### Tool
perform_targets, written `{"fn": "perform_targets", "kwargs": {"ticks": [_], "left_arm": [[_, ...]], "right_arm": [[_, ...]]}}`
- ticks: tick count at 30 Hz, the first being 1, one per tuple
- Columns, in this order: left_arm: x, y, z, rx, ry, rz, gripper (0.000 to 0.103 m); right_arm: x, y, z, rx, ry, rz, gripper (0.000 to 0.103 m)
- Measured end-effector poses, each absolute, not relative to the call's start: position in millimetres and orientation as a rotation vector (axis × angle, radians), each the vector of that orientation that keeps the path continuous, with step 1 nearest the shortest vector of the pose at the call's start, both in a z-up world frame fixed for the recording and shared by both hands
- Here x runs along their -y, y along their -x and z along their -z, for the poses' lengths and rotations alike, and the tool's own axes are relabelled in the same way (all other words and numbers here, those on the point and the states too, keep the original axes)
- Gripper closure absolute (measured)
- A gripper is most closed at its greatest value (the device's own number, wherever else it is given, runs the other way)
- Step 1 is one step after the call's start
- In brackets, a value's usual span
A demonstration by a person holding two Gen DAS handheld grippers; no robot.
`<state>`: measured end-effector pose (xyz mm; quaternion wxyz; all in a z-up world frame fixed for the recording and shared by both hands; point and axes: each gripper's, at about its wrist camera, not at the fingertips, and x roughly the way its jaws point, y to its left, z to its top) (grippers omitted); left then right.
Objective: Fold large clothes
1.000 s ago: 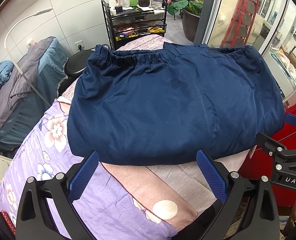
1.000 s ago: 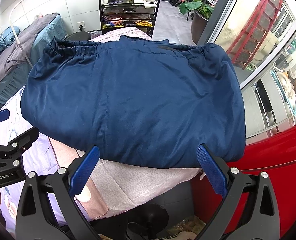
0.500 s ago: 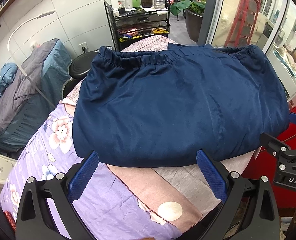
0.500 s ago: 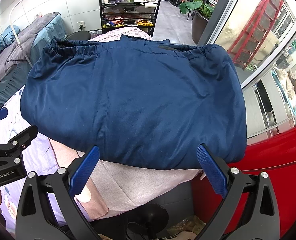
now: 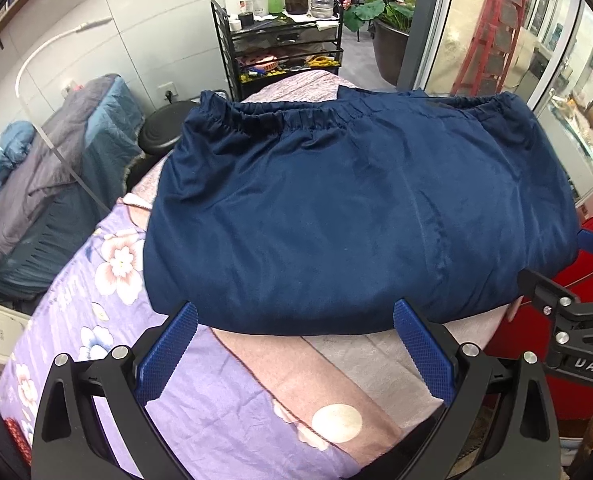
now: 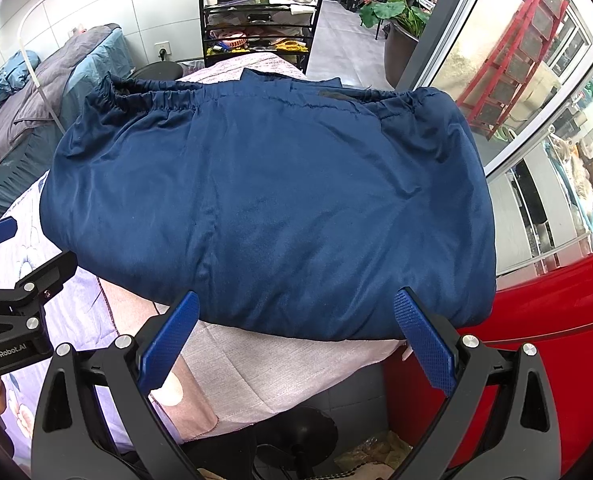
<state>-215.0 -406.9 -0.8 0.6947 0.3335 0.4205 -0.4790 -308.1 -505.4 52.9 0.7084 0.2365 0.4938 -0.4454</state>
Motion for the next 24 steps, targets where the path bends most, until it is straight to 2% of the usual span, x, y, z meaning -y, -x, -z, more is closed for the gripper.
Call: {"fn": "perform_targets", "kwargs": {"ticks": [24], "left_arm": [[407.6,223.0,3.3,-0.934,-0.798,1.056,0.006]], "right_arm": [[508.6,306.6,-47.8,-1.101,-0.527,0.984,0.007]]}}
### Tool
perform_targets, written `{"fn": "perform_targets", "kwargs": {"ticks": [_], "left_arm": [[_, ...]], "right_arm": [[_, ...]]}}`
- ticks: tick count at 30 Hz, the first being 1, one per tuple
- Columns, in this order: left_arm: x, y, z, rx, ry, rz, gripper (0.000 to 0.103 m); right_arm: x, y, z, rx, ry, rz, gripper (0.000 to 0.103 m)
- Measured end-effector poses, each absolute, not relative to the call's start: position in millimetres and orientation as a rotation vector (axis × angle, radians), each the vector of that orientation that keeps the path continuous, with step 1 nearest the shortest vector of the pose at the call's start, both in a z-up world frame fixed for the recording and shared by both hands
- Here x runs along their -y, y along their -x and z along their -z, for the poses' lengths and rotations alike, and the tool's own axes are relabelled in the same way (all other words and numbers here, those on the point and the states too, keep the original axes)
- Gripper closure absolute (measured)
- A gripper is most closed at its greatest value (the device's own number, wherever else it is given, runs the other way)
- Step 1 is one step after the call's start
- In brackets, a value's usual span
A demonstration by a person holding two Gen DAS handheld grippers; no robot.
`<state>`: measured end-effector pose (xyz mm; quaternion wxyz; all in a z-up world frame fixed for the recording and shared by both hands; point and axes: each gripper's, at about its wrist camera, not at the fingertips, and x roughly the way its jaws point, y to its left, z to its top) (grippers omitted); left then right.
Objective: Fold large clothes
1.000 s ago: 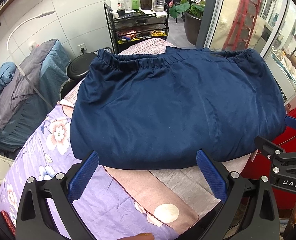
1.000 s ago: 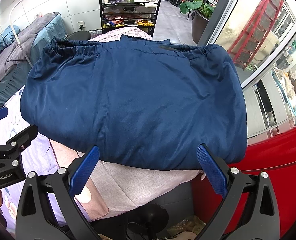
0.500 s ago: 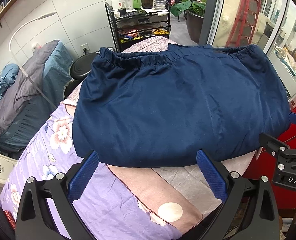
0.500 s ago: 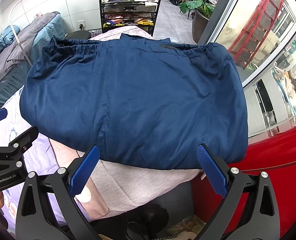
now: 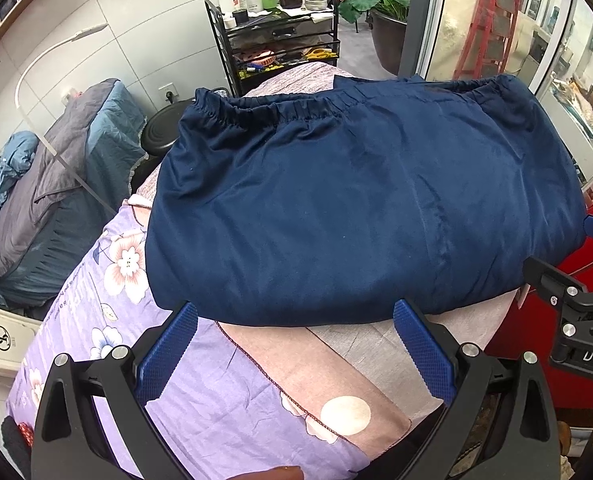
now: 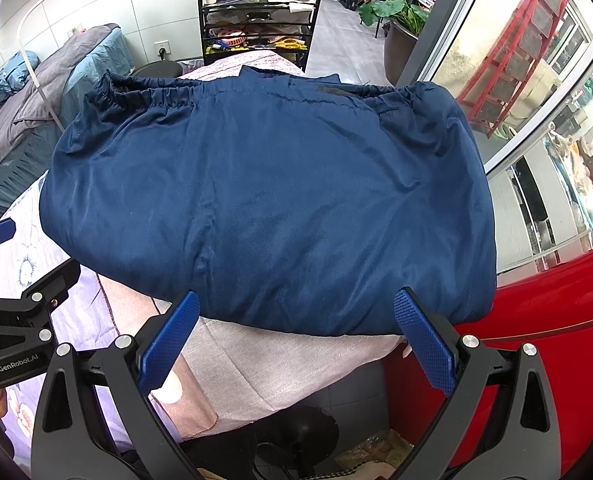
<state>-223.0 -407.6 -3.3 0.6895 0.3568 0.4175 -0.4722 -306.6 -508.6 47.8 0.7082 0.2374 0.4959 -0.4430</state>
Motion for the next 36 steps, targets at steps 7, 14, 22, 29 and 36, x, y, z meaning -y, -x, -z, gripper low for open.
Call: {"fn": "perform_targets", "kwargs": {"ticks": [7,14,22,29,36], "left_arm": [[407.6,222.5,3.0,-0.932,-0.802,1.06,0.006],[407.8,222.3,3.1,-0.934,-0.804,1.057,0.006],[406.8,222.6,4.2,-0.933,-0.809,1.061,0.006],[407.0,223.4,4.4,-0.934,-0.81,1.061,0.006],[406.8,223.3,4.7,-0.935,-0.81,1.062,0.006]], "right_arm": [[508.0,307.4,-47.8,-1.1,-0.528,0.984,0.007],[507.9,307.3,-47.9,-1.1,-0.527,0.983,0.007],[506.0,307.5,-46.7,-1.102,-0.529,0.984,0.007],[506.2,307.8,-47.0,-1.103,-0.529,0.984,0.007],[504.6,307.2,-46.5,-1.103,-0.528,0.982,0.007]]}}
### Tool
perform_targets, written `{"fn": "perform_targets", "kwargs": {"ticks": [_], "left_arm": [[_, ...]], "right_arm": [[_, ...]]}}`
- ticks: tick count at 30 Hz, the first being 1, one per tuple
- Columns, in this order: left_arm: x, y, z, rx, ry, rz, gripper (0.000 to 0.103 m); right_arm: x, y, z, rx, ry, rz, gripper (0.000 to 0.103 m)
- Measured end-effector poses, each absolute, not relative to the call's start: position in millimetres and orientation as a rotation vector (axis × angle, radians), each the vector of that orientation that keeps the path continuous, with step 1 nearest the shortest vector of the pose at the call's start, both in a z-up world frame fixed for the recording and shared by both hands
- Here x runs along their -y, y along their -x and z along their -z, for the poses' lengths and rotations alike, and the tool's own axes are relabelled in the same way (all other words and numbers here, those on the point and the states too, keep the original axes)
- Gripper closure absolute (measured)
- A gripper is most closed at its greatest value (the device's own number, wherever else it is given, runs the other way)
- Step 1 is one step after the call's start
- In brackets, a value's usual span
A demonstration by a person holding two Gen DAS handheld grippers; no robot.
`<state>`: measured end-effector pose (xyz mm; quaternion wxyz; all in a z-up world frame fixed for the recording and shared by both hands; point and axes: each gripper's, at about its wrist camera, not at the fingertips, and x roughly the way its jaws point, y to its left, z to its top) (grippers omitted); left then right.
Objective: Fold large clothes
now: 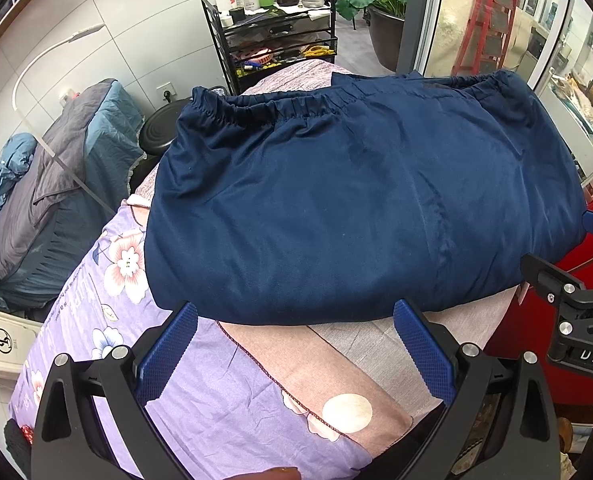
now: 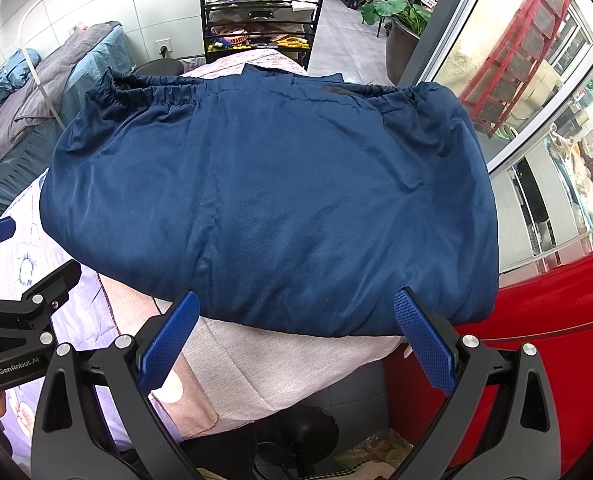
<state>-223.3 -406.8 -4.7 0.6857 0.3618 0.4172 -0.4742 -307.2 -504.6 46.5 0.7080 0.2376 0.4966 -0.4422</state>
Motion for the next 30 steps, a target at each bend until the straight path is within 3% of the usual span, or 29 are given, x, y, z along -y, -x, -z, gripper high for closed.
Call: {"fn": "perform_targets", "kwargs": {"ticks": [22,30], "left_arm": [[404,226,8,-0.932,-0.815,1.065,0.006],[395,230,-5,-0.833,-0.747,1.1,0.006]], "right_arm": [[506,307,-47,-1.104,-0.529,0.981,0.007],[506,308,-47,-1.103,-0.529,0.982,0.007]]}}
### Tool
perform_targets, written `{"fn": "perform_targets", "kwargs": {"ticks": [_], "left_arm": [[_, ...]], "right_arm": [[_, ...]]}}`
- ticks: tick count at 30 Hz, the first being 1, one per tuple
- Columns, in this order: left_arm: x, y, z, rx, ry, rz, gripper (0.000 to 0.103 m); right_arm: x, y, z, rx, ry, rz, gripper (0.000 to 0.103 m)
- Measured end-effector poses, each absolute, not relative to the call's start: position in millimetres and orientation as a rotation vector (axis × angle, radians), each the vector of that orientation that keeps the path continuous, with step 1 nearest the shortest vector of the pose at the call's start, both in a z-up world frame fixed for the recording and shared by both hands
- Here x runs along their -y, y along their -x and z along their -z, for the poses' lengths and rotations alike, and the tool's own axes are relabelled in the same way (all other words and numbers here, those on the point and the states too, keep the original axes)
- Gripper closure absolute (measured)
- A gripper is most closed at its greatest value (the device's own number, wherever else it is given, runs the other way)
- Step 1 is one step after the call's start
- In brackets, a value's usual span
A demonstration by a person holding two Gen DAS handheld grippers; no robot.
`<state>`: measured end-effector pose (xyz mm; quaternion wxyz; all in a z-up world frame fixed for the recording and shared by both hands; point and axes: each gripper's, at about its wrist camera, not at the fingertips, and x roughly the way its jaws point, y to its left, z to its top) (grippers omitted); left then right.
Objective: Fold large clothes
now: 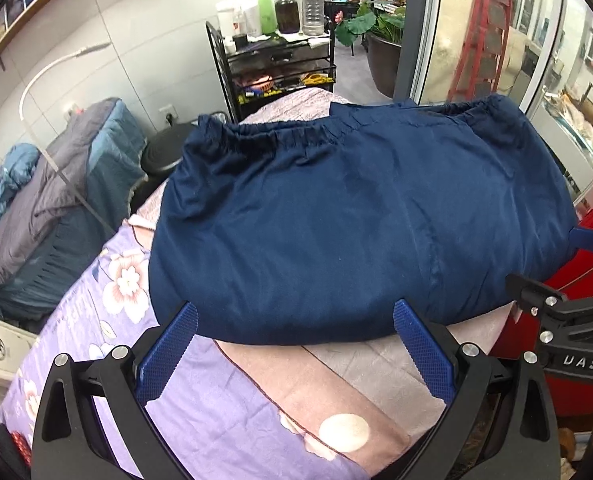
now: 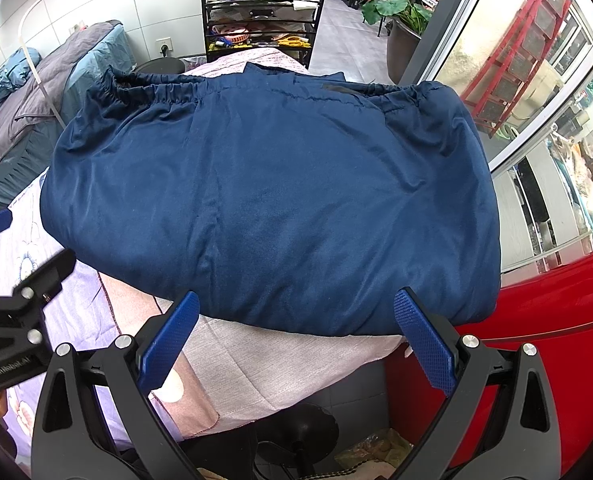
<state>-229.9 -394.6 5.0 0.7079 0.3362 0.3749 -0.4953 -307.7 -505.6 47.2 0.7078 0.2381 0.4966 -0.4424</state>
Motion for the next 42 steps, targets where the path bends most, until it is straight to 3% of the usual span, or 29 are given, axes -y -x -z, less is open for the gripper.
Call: {"fn": "perform_targets", "kwargs": {"ticks": [9,42], "left_arm": [[399.6,225.7,2.5,-0.913,-0.783,1.066,0.006],[395.7,232.1,3.9,-0.903,-0.809,1.075,0.006]], "right_arm": [[508.2,304.3,-45.9,-1.1,-0.531,0.983,0.007],[510.6,304.0,-46.2,-1.102,-0.53,0.978,0.007]]}}
